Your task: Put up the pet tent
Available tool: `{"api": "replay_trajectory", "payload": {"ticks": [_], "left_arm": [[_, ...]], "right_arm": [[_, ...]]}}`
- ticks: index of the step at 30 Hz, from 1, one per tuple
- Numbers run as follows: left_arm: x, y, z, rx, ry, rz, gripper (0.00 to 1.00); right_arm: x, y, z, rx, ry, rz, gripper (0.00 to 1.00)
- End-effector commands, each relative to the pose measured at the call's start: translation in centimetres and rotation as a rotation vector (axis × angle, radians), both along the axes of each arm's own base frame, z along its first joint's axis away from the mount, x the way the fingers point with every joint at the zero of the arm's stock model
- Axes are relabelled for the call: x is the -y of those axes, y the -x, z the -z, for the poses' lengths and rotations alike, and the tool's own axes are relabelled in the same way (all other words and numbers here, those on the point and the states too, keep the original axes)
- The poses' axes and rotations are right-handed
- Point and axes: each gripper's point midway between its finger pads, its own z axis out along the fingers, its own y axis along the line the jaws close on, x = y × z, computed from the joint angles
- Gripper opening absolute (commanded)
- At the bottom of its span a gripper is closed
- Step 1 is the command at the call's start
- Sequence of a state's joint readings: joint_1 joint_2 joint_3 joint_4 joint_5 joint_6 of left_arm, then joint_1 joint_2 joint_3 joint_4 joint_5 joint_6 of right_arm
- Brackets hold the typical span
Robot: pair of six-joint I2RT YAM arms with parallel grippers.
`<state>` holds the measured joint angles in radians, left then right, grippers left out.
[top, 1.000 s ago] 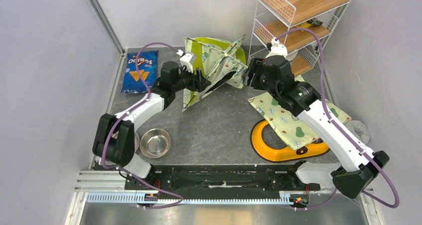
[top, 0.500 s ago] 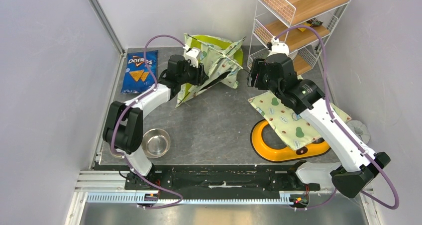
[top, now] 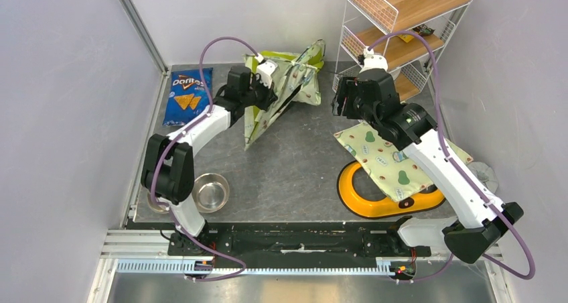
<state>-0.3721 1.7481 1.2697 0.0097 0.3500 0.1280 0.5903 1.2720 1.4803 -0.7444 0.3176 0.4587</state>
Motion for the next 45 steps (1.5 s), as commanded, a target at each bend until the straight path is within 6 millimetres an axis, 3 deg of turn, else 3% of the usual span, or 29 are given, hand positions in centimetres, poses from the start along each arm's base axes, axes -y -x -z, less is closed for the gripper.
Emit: {"api": "replay_trajectory", "payload": {"ticks": [1,9,13,19,23,30,35,38,41,42,45], "left_arm": [[-0.2,0.1,-2.9,0.069,-0.092,0.089,0.02],[-1.5,3.0,-6.8,0.153,-0.22,0.26,0.02],[-2.6,3.6,-8.2,0.241,-0.289,0.297,0.02],[-3.8,3.6,-10.3,0.332,-0.298,0.332,0.02],[-5.0,3.4,-10.5,0.368,-0.341,0.35,0.02],[-6.1,3.0,-10.1,0.383,-0.373,0.349,0.02],[-6.6,2.4,-10.5,0.396,-0.354,0.334,0.02],[-7.2,1.9,-11.0,0.408,-0.345,0.316,0.02],[-7.5,1.4,-11.4,0.418,-0.337,0.302,0.02],[-7.4,1.2,-11.5,0.421,-0.327,0.296,0.02],[-7.0,0.6,-12.1,0.43,-0.258,0.244,0.03]], "right_arm": [[-0.1,0.1,-2.7,0.048,-0.014,-0.034,0.69],[0.8,1.6,-2.9,0.009,0.086,-0.103,0.74],[1.4,2.6,-2.1,-0.036,0.136,-0.136,0.81],[0.8,4.4,2.4,-0.199,0.188,-0.226,0.89],[0.9,4.6,5.3,-0.276,0.223,-0.232,0.89],[-1.8,7.1,8.0,-0.416,0.155,-0.408,0.75],[-2.2,8.1,10.2,-0.495,0.152,-0.453,0.61],[-2.6,8.8,10.9,-0.529,0.139,-0.484,0.43],[-3.2,9.0,11.5,-0.554,0.113,-0.504,0.07],[-3.4,8.9,11.7,-0.558,0.103,-0.497,0.0],[-4.4,8.5,11.7,-0.56,0.055,-0.495,0.0]]}}
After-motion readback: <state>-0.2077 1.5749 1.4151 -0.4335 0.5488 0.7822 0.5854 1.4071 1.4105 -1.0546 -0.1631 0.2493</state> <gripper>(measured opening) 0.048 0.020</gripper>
